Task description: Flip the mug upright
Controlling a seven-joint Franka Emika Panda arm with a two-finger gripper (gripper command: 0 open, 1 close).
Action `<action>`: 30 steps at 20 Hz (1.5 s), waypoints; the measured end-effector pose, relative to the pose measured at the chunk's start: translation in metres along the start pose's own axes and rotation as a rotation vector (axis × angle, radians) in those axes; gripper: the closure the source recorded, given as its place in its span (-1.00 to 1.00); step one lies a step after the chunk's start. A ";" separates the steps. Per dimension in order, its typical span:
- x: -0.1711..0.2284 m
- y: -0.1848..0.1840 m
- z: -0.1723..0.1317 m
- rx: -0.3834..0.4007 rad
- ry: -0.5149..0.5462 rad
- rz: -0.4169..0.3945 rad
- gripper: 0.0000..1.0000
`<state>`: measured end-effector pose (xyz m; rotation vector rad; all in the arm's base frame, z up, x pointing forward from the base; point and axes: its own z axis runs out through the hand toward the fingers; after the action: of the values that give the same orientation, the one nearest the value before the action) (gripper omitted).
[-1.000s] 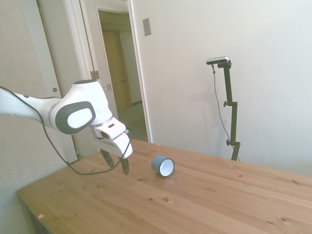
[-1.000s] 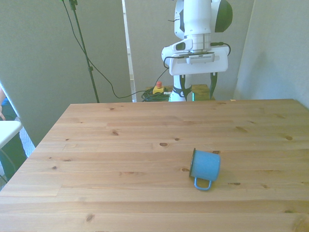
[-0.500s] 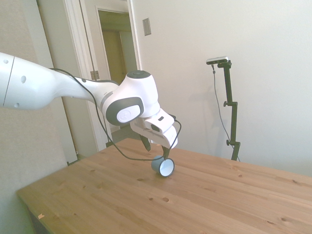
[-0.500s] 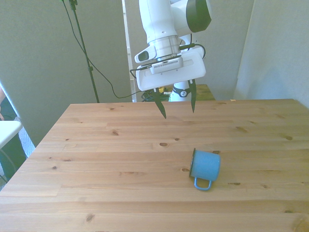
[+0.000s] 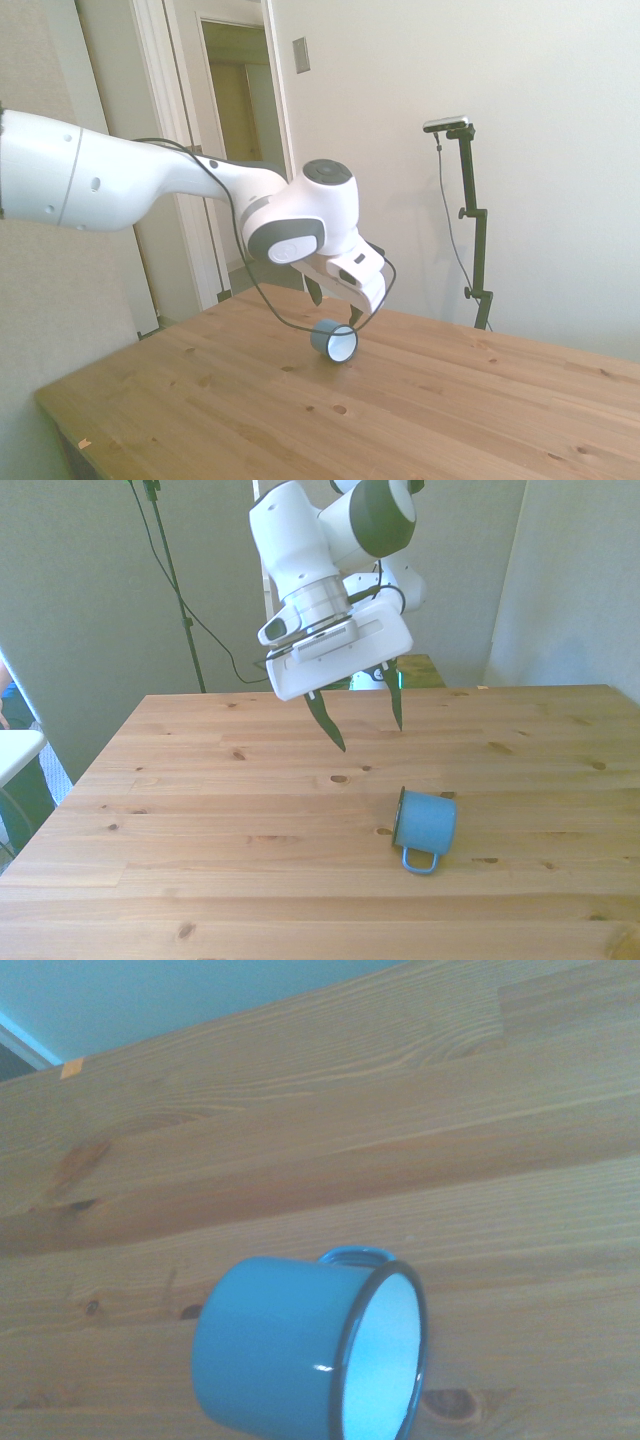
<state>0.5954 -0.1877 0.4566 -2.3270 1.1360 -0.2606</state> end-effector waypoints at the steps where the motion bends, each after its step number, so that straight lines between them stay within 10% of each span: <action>1: 0.009 0.007 0.004 0.016 -0.020 0.007 -1.00; 30: 0.021 -0.009 0.131 0.228 -0.284 -0.022 -1.00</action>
<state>0.6657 -0.1500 0.3509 -2.0967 0.8931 -0.0597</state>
